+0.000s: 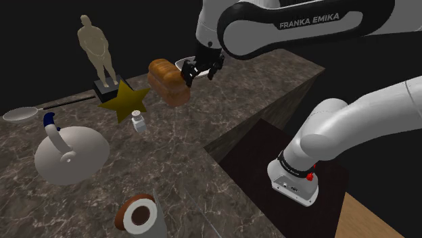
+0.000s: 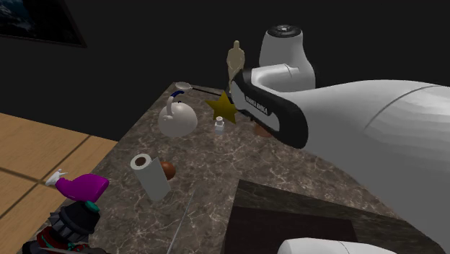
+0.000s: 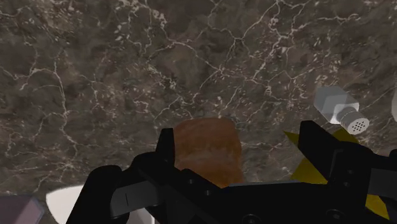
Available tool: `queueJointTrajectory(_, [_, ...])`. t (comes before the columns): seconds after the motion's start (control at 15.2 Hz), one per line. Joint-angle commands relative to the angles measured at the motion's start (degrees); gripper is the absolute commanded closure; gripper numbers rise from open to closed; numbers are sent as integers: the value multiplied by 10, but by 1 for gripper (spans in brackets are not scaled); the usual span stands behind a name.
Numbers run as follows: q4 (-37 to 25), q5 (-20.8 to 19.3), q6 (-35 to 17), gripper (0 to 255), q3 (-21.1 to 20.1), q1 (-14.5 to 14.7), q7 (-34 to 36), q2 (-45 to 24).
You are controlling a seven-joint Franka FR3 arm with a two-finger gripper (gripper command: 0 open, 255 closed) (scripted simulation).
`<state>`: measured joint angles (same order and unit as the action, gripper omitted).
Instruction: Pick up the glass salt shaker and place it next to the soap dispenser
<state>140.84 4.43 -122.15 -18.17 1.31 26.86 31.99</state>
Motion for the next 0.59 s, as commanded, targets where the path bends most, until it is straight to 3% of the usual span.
queueJointTrajectory(0.0, [-2, -4, -36, 0, -28, -3, 34, -32])
queueJointTrajectory(0.26, [-20, -33, -98, 0, -85, -18, 107, -103])
queueJointTrajectory(0.53, [-54, -96, -148, 0, -144, -43, 200, -188])
